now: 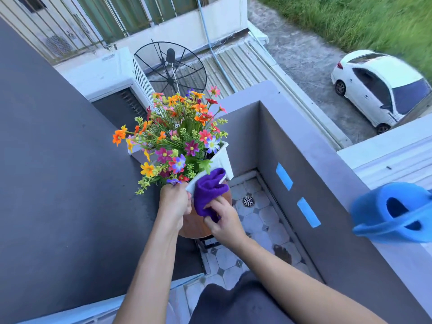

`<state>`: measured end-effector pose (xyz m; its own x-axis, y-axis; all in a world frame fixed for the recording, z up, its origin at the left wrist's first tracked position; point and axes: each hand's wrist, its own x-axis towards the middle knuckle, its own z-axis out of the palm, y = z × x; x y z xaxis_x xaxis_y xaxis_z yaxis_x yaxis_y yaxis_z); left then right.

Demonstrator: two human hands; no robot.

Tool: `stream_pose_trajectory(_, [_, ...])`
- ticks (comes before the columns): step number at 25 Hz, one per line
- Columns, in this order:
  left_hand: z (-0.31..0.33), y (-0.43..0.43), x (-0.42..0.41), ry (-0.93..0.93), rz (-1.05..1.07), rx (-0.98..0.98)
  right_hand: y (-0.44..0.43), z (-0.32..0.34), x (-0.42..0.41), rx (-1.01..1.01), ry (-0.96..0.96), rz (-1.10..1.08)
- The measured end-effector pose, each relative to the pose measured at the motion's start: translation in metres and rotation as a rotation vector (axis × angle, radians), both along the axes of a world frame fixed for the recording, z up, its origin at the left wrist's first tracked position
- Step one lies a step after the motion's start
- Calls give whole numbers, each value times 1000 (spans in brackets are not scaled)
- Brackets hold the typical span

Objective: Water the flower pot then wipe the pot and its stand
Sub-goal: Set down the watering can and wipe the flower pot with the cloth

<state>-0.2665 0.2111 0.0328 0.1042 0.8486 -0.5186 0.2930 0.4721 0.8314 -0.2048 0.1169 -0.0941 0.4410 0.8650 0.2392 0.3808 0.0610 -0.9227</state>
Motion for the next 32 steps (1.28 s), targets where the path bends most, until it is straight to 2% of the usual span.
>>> stream_pose_trajectory(2, [1, -2, -2, -3, 4, -7, 0, -7, 1, -45, 58, -96])
stream_pose_trajectory(6, [1, -3, -6, 7, -56, -8, 14, 10, 28, -76, 319, -419])
stream_pose_trajectory(11, [-3, 0, -13, 42, -192, 11, 18, 46, 72, -43, 377, -540])
stream_pose_trajectory(17, [4, 5, -25, 72, -387, 64, 28, 77, 134, -270, 415, -272])
stream_pose_trajectory(21, [7, 11, -29, 117, -484, 117, 29, 85, 141, -311, 620, -149])
stream_pose_trajectory(26, [17, 19, -36, 132, -457, 163, 17, 95, 132, -280, 858, -24])
stream_pose_trajectory(29, [25, 18, -38, 161, -485, 163, 15, 96, 131, -328, 887, 20])
stream_pose_trajectory(32, [29, 20, -39, 171, -557, 177, 18, 98, 131, -429, 813, 59])
